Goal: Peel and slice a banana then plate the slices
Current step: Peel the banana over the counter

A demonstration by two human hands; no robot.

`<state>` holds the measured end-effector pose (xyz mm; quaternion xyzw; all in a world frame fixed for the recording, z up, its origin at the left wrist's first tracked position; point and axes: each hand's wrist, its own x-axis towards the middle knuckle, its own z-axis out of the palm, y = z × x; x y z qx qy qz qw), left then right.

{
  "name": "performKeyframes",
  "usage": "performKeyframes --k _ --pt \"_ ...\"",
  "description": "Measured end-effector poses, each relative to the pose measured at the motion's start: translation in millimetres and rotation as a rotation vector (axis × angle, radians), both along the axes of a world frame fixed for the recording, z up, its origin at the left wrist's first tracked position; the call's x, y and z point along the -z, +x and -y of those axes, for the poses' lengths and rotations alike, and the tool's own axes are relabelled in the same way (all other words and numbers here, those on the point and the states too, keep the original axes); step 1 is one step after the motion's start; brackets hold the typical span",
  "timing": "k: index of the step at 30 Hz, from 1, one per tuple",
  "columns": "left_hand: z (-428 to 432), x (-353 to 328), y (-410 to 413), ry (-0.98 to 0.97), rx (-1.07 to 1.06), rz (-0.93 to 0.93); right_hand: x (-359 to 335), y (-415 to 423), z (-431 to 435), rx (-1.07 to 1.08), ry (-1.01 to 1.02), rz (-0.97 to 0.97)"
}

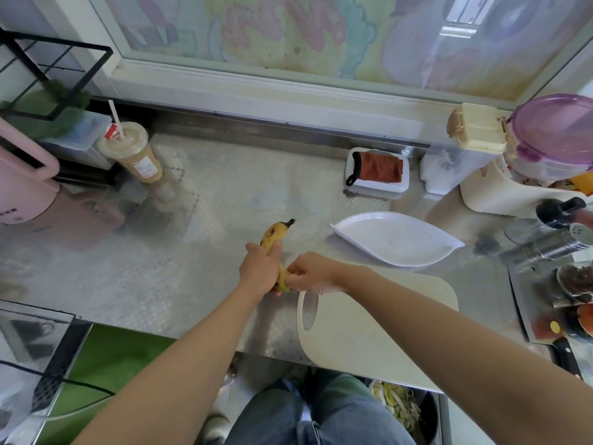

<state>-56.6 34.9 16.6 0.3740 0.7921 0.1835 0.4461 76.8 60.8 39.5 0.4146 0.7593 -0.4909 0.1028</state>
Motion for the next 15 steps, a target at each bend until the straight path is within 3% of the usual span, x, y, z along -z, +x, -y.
performKeyframes --k 5,9,15 --pt "-2.3 3.0 -7.3 0.025 -0.002 0.01 1.9 2.4 -0.3 0.1 -0.103 -0.064" --pt "-4.0 8.2 -18.2 -0.012 -0.036 0.081 0.2 3.7 -2.5 0.17 -0.05 -0.154" --pt "-1.1 -3.2 -11.2 -0.061 -0.114 0.469 8.2 6.1 -10.1 0.483 -0.177 -0.336"
